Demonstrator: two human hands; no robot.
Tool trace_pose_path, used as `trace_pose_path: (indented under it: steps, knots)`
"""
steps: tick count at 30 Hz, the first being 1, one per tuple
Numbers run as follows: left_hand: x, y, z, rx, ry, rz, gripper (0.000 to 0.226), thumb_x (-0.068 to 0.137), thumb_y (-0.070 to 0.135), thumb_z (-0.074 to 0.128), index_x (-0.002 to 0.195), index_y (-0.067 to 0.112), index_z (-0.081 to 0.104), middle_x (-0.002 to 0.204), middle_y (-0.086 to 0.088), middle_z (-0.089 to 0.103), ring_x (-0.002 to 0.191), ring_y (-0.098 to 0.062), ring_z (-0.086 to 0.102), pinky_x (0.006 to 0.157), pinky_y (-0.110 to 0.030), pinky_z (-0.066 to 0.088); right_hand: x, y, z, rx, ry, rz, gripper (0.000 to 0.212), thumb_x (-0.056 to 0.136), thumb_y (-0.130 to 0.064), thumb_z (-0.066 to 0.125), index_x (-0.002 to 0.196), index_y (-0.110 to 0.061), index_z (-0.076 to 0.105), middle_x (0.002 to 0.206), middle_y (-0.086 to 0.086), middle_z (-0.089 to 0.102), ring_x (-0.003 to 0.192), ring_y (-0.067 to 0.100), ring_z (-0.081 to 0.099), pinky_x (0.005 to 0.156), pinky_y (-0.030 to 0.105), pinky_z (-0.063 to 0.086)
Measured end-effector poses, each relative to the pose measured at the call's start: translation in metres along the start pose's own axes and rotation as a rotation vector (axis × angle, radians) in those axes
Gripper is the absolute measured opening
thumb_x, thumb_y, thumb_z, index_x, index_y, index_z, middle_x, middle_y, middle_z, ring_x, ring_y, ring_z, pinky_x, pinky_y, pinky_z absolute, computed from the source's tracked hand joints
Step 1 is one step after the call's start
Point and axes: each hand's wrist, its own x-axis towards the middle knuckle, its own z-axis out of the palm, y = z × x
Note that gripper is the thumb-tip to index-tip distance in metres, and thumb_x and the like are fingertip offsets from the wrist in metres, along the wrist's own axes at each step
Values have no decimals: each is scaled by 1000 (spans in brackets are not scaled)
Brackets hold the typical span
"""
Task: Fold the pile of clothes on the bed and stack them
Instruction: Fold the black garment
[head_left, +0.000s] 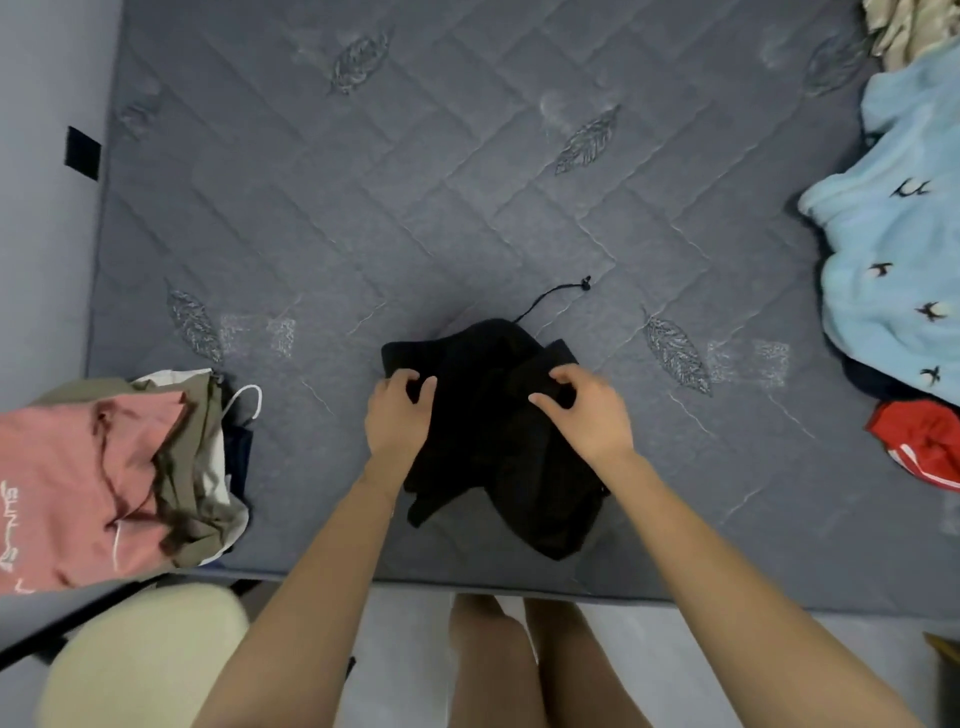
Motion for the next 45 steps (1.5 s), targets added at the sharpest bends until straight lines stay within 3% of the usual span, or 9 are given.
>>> trace_pose_path:
  steps: [4,11,19,22,28,33,36,40,45]
  knots:
    - [23,-3,18,-99,-5,-99,61,98,41,51,149,13,31,152,-16,31,138,-30,33,114,-44,30,36,4,9,-70,-84,14,59,90,-47,63,138,-16,48,137,7,54,128,26,46,107,40,38]
    - [77,-35,33,-392,17,-326,64,102,36,45,152,8,16,156,-16,27,142,-29,31,117,-40,26,88,18,44,-38,-179,25,65,97,-49,50,150,-14,33,151,6,39,141,25,32,116,43,27]
    - [113,-56,41,-565,-12,-380,36,95,40,58,111,8,60,109,-9,66,105,-25,63,88,-33,52,128,25,84,-92,-262,14,63,100,-52,38,154,-24,23,157,1,29,144,21,22,117,43,13]
    - [109,-54,38,-599,19,-290,16,95,35,60,92,20,61,94,-3,68,92,-19,66,75,-27,52,132,22,88,-157,-220,75,65,98,-59,34,151,-22,29,149,3,40,138,23,31,112,45,16]
    - [87,-37,22,-738,43,-150,12,97,30,58,106,24,63,104,5,69,96,-6,65,84,-22,52,121,19,77,-246,-315,115,54,95,-63,36,104,-19,66,119,4,58,123,25,42,103,44,24]
    - [74,-22,-14,-753,87,-36,7,97,24,59,102,24,62,100,7,68,92,-1,65,79,-18,54,95,-12,54,15,-140,99,48,91,-52,56,59,-19,44,66,-5,50,75,17,53,97,43,35]
    - [59,-9,-39,-744,116,60,18,98,19,56,116,15,59,109,6,64,100,-1,61,90,-18,51,72,-43,35,12,-25,39,50,90,-47,61,58,-12,48,55,4,50,58,21,49,102,41,36]
    - [33,15,-84,-773,149,131,26,99,17,53,125,11,54,116,4,61,105,2,58,92,-14,46,38,-84,-1,28,-27,28,51,91,-48,61,67,-3,53,57,5,51,60,25,54,57,35,42]
    - [2,48,-149,-749,212,324,13,98,16,55,111,13,56,99,13,60,86,17,56,76,-3,43,-2,-129,-49,44,112,-12,50,91,-48,61,58,-16,40,50,-3,40,50,14,41,47,30,29]
